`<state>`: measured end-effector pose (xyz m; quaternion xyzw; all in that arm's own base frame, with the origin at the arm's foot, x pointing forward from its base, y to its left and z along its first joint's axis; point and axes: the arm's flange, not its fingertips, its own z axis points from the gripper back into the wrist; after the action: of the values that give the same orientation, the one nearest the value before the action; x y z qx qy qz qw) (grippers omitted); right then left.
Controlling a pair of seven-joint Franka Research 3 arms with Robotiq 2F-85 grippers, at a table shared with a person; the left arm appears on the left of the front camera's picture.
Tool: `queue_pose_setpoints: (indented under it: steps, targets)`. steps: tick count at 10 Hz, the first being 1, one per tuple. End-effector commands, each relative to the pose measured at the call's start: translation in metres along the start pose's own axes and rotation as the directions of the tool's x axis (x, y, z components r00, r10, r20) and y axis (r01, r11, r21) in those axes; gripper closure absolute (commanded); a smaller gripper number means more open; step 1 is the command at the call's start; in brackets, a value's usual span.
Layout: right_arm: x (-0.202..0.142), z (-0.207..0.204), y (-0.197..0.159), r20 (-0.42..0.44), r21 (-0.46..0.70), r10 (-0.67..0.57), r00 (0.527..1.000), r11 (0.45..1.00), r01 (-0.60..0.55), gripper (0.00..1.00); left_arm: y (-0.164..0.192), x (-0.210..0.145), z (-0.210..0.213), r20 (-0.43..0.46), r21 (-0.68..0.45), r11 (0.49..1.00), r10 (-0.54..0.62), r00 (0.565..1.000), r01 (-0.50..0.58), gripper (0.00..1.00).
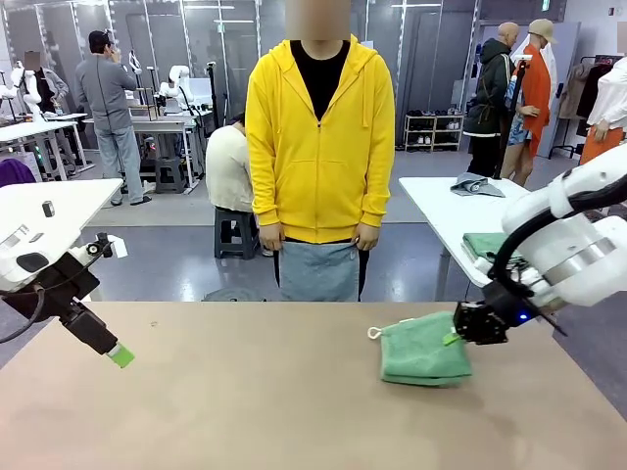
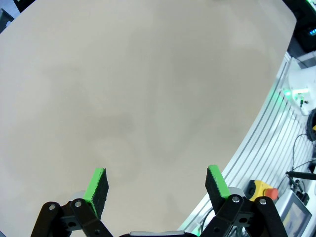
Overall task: Fold the towels and place them in the basket.
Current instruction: Place the folded Towel with hook on the right side of the table.
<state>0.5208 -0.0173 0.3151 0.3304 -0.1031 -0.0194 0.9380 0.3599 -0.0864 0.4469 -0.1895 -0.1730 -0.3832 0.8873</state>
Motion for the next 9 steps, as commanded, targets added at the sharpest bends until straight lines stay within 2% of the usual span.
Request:
queue_pose_setpoints:
  steps: [1, 5, 9]
  targets:
    - [0.012, 0.021, -0.024, -0.019, -0.002, 0.031, 0.999, 1.0, -0.031, 0.94, 0.001, 0.001, -0.002, -0.001, 0.016, 1.0, -0.004, 1.0, 0.004, 0.0]
    - [0.026, 0.078, -0.083, -0.025, -0.046, 0.0, 1.0, 0.999, -0.001, 0.94, 0.001, 0.001, -0.002, -0.001, 0.016, 1.0, -0.004, 1.0, 0.004, 0.0]
    - [0.037, 0.104, -0.117, -0.009, -0.081, -0.028, 1.0, 0.996, 0.027, 0.94, 0.001, 0.001, -0.002, -0.001, 0.016, 1.0, -0.004, 1.0, 0.004, 0.0]
